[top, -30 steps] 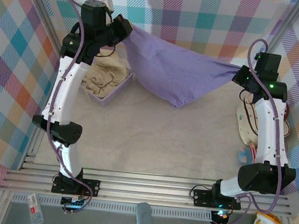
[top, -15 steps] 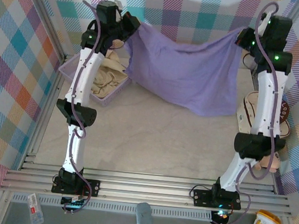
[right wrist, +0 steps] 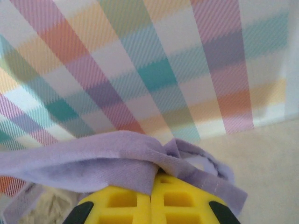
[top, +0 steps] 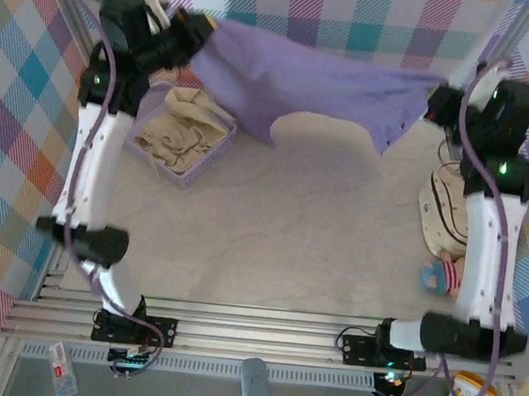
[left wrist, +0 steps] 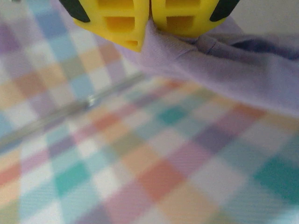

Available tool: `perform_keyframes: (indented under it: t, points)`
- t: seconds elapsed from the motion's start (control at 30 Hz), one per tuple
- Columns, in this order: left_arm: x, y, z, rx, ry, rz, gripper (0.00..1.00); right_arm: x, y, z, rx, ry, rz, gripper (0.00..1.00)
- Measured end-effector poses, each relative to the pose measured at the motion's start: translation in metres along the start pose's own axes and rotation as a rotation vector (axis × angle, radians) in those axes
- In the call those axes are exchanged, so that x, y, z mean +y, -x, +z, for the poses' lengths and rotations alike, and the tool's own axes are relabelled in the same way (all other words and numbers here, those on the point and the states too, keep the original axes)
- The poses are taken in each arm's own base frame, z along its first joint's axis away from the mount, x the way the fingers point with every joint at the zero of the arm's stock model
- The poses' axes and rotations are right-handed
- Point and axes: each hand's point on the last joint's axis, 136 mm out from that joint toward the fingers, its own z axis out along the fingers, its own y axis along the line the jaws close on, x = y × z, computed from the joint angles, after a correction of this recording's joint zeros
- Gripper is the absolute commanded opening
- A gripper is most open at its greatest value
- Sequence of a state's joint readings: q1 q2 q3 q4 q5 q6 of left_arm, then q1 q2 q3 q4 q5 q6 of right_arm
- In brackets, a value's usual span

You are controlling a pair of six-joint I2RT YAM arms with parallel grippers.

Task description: Fold and stack the mixed laundry pile

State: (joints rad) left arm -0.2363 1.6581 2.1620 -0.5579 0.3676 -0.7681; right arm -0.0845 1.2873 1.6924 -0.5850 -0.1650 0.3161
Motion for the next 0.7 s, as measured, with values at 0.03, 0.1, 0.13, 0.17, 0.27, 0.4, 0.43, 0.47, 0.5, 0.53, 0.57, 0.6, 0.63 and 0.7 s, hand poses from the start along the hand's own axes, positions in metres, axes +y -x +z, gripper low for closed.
perform_keyframes:
  t: [0.03, 0.1, 0.13, 0.17, 0.27, 0.4, 0.43, 0.47, 0.5, 0.53, 0.57, 0.6, 0.63, 0.7]
  points:
    - [0.01, -0.029, -0.006, 0.053, 0.022, -0.017, 0.0, -0.007, -0.021, -0.005, 0.029, -0.017, 0.013, 0.0]
    - [0.052, -0.097, -0.018, 0.178, 0.11, -0.081, 0.07, -0.026, -0.074, -0.013, 0.124, -0.059, 0.048, 0.02]
    - [0.078, -0.128, -0.024, 0.231, 0.171, -0.117, 0.25, -0.034, -0.097, -0.014, 0.17, -0.079, 0.064, 0.11]
    - [0.109, -0.154, -0.031, 0.279, 0.249, -0.155, 0.47, -0.042, -0.12, -0.014, 0.221, -0.099, 0.083, 0.18]
    - [0.193, -0.217, -0.058, 0.374, 0.506, -0.274, 1.0, -0.068, -0.176, -0.017, 0.359, -0.184, 0.13, 0.78]
    - [0.221, -0.229, -0.076, 0.378, 0.644, -0.297, 1.0, -0.084, -0.197, -0.02, 0.409, -0.264, 0.147, 0.86]
    - [0.218, -0.224, -0.074, 0.364, 0.641, -0.29, 1.0, -0.085, -0.196, -0.019, 0.408, -0.268, 0.151, 0.86]
    - [0.212, -0.217, -0.069, 0.346, 0.625, -0.28, 1.0, -0.085, -0.194, -0.016, 0.408, -0.271, 0.158, 0.83]
    - [0.205, -0.209, -0.058, 0.327, 0.6, -0.267, 1.0, -0.086, -0.192, -0.01, 0.411, -0.27, 0.167, 0.8]
    - [0.2, -0.202, -0.047, 0.309, 0.58, -0.252, 0.99, -0.086, -0.191, -0.002, 0.413, -0.265, 0.175, 0.77]
    - [0.195, -0.196, -0.032, 0.294, 0.557, -0.235, 0.99, -0.087, -0.192, 0.009, 0.421, -0.255, 0.19, 0.73]
    - [0.192, -0.194, -0.014, 0.287, 0.538, -0.218, 0.98, -0.09, -0.195, 0.022, 0.434, -0.251, 0.207, 0.69]
    - [0.192, -0.195, 0.003, 0.285, 0.522, -0.204, 0.97, -0.093, -0.201, 0.034, 0.451, -0.249, 0.223, 0.66]
    - [0.199, -0.205, 0.041, 0.301, 0.508, -0.181, 0.96, -0.104, -0.218, 0.057, 0.5, -0.265, 0.264, 0.62]
